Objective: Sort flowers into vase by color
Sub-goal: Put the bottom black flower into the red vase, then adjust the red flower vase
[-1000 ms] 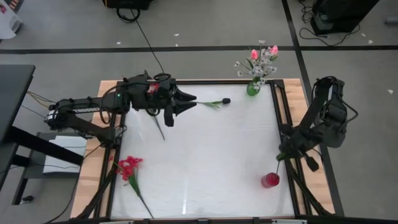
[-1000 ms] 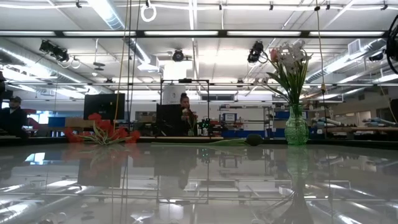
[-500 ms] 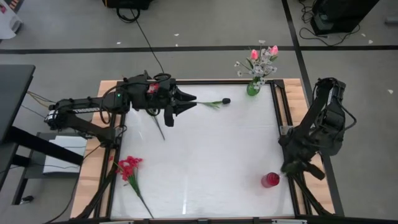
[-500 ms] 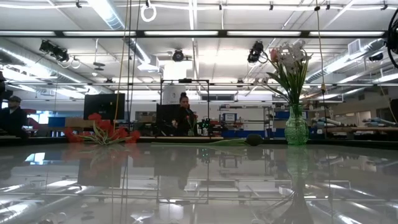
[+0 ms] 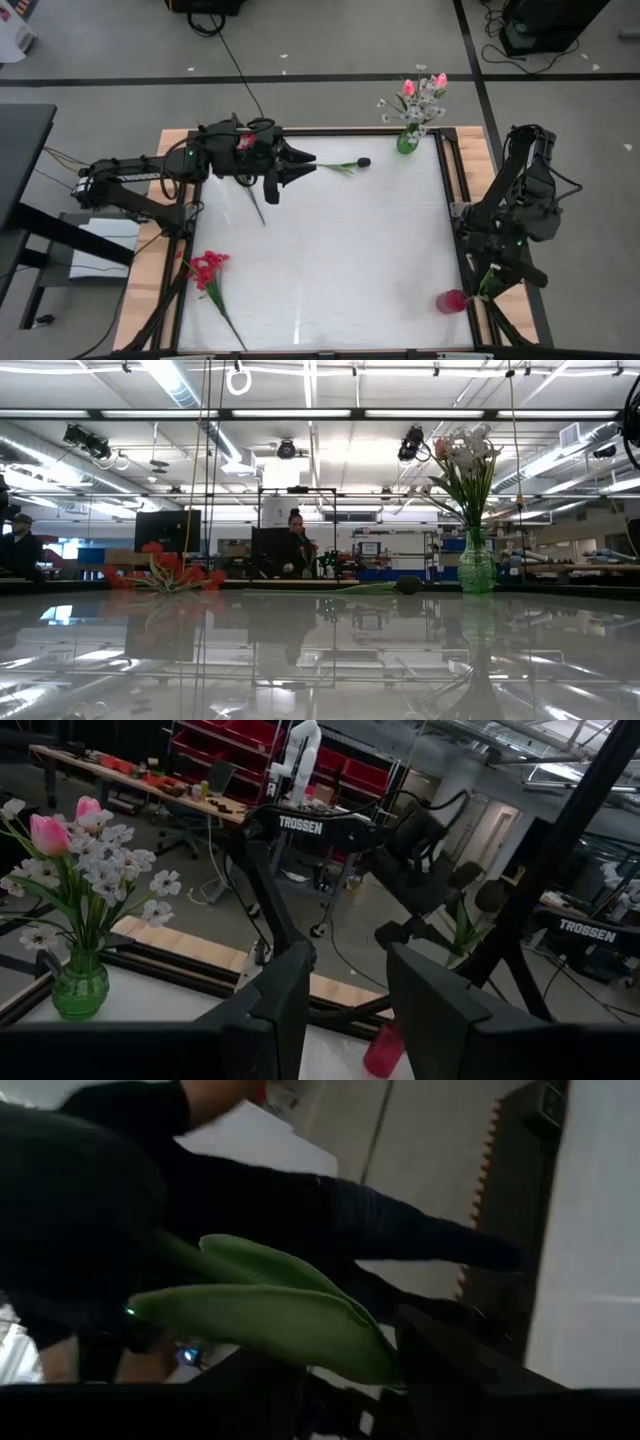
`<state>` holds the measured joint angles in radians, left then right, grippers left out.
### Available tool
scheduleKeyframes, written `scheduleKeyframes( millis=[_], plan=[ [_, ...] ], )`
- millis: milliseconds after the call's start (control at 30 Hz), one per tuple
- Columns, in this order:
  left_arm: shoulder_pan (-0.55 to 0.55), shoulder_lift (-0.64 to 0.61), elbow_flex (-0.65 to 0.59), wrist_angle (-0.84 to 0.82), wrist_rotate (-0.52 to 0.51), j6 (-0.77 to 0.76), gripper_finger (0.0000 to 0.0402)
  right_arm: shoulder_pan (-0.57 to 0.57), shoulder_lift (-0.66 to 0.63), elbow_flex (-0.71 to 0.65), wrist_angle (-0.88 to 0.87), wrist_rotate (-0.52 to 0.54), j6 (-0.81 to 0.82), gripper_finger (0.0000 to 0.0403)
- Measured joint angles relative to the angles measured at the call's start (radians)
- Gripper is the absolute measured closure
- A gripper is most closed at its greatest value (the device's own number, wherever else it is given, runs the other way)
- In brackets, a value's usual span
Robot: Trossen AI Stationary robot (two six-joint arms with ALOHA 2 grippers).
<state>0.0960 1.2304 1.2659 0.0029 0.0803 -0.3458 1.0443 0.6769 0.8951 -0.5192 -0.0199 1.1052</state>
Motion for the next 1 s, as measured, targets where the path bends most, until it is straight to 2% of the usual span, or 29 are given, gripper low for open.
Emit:
scheduleKeyframes(
  millis=[100,400,567,767,1000],
  plan=[
    [-0.012,0.0,0.0,-0.001,0.0,0.0,0.026,0.0,0.004,0.001,-0.005,0.0,-0.008,0.0242],
    [-0.085,0.0,0.0,-0.081,-0.048,-0.003,0.026,0.074,0.103,0.001,-0.252,-0.106,-0.047,0.0242],
    [-0.116,0.0,0.0,-0.099,-0.088,-0.006,0.026,0.107,0.157,0.001,-0.254,-0.136,-0.045,0.024],
    [-0.125,0.0,0.0,-0.11,-0.108,-0.007,0.026,0.119,0.181,0.001,-0.249,-0.146,-0.042,0.0201],
    [-0.125,0.0,0.0,-0.12,-0.108,-0.002,0.026,0.143,0.229,0.001,-0.441,-0.118,-0.062,0.0152]
  ],
)
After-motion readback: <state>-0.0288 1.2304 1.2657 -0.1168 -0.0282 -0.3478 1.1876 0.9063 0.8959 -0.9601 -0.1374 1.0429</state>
